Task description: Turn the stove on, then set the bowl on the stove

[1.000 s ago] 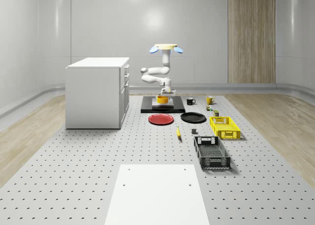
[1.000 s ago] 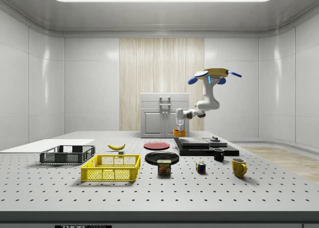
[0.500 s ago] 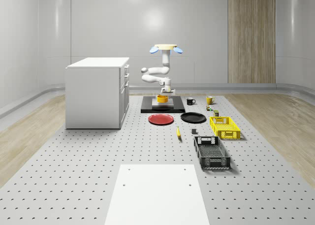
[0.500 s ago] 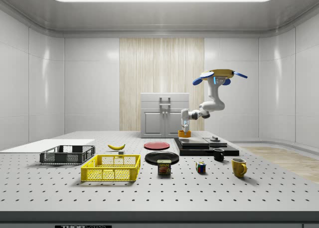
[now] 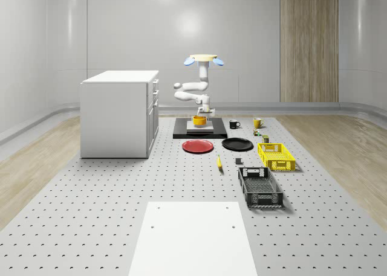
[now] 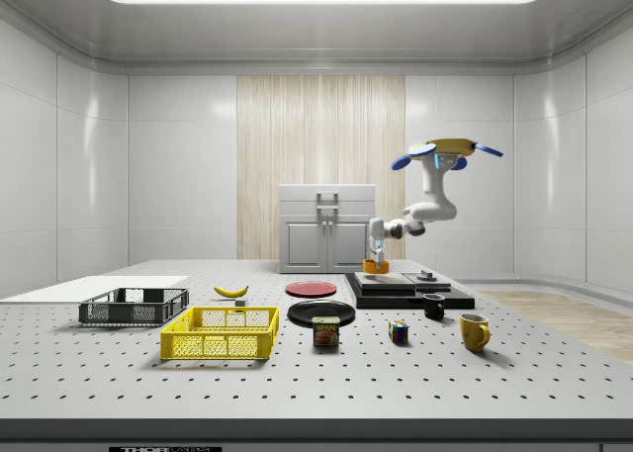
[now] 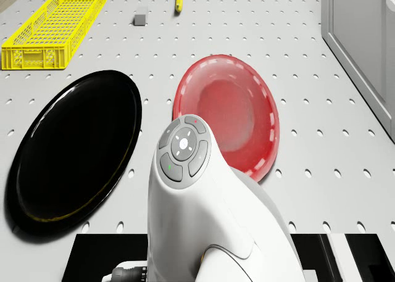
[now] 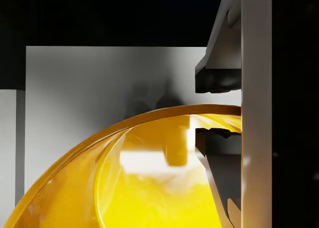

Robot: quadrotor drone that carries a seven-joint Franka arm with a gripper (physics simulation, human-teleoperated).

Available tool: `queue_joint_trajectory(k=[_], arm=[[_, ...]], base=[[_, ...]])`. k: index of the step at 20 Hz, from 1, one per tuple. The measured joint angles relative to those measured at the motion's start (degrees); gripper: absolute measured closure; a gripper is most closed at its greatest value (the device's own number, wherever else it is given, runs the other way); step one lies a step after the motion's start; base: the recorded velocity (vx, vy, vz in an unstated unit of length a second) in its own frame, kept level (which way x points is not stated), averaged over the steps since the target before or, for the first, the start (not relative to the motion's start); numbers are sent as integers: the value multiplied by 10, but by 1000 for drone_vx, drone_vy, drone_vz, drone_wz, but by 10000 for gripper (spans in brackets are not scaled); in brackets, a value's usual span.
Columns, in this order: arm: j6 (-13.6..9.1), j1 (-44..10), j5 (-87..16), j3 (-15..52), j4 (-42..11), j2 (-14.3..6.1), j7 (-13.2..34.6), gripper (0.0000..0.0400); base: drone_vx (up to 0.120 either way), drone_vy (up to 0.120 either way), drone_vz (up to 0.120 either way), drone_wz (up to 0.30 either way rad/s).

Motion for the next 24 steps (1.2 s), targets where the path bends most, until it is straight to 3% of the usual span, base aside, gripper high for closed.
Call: queue_joint_trajectory(k=[10, 12, 15, 19, 24], arm=[[18, -7, -36, -39, 17, 4, -4, 298], [20, -7, -41, -44, 19, 5, -3, 181], [16, -6, -37, -38, 16, 5, 0, 86], [5, -1, -17, -17, 6, 4, 2, 31], [-11, 4, 16, 19, -7, 2, 5, 9]], base=[[0, 0, 0, 0], [0, 0, 0, 0], [0, 0, 0, 0], [0, 0, 0, 0], [0, 0, 0, 0]])
